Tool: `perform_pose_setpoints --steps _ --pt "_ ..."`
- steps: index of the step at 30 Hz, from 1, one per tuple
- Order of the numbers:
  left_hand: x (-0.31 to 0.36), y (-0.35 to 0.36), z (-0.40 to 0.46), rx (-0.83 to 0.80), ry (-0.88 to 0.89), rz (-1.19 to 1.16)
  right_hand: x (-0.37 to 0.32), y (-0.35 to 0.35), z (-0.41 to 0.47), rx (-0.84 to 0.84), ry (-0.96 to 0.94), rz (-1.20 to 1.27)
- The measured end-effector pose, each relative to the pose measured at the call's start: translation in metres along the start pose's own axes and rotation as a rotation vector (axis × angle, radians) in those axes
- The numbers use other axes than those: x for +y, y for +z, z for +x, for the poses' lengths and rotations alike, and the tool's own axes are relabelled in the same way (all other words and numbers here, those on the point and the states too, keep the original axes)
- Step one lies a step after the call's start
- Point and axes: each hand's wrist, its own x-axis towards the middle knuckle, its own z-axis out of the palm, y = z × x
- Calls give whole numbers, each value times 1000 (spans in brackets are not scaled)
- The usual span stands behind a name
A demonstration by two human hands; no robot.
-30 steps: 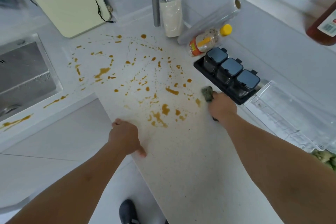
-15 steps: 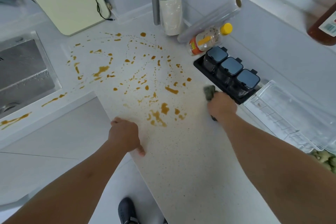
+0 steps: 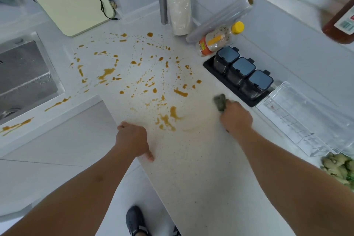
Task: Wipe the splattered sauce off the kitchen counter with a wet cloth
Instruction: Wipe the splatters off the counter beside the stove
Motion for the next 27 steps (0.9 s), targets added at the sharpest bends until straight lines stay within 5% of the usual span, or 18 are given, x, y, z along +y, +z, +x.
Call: perform_pose_setpoints --steps 3,7,11,14,18,22,27 --pt "1 -1 0 7 16 38 -41 7 10 -1 -11 24" --pt "1 -2 -2 -7 -13 57 -102 32 -45 -73 -262 -50" --pt "2 -3 -3 0 -2 53 -83 42 -83 -189 -449 -80" --pt "3 -3 -3 30 21 84 -37 22 -70 -244 -343 211" --pt "0 -1 -2 38 17 69 17 -11 -29 84 -27 213" --pt "-6 2 -3 42 32 108 14 -5 -23 55 -30 72" --pt "-3 0 -4 28 24 71 -70 33 -65 -74 -239 -4"
